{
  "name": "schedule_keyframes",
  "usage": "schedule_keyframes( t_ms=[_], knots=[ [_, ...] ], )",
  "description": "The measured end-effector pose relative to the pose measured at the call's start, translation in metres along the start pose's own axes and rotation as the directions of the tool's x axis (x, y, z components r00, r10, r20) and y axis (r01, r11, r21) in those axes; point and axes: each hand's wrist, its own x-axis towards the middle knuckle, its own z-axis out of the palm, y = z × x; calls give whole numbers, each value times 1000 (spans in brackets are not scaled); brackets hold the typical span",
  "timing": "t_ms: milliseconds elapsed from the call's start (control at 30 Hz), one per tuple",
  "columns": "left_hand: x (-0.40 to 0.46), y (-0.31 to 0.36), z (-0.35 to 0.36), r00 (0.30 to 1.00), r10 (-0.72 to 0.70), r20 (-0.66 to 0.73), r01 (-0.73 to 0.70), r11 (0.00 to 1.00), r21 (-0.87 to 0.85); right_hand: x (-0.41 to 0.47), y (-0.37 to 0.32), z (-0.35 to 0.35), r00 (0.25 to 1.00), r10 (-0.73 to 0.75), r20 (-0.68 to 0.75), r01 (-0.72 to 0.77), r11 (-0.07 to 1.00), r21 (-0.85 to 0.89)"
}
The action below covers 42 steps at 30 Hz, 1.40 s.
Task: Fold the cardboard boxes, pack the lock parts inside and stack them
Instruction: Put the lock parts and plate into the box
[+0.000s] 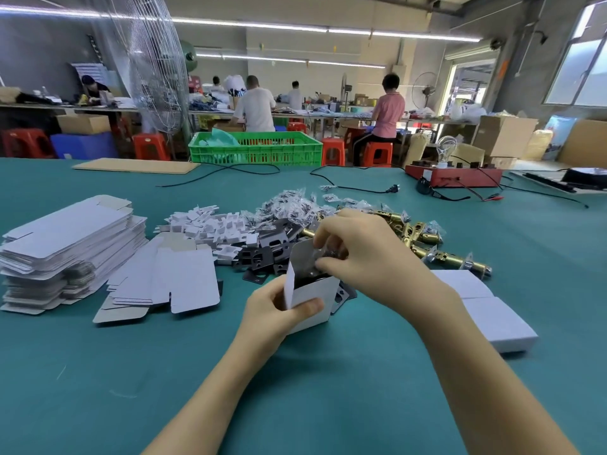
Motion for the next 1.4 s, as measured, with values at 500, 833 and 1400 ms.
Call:
schedule_keyframes(
  t_ms=[500,833,1400],
  knots=[
    [4,-5,-2,999,-46,19,48,992,-118,1,28,15,930,284,-233,-154,878,454],
    [2,-4,1,981,2,193,38,979,-200,-10,19,70,817,557,147,-360,294,886],
    [3,9,6,979,-122,163,176,913,-369,-21,17,107,824,562,65,-205,190,960]
  ],
)
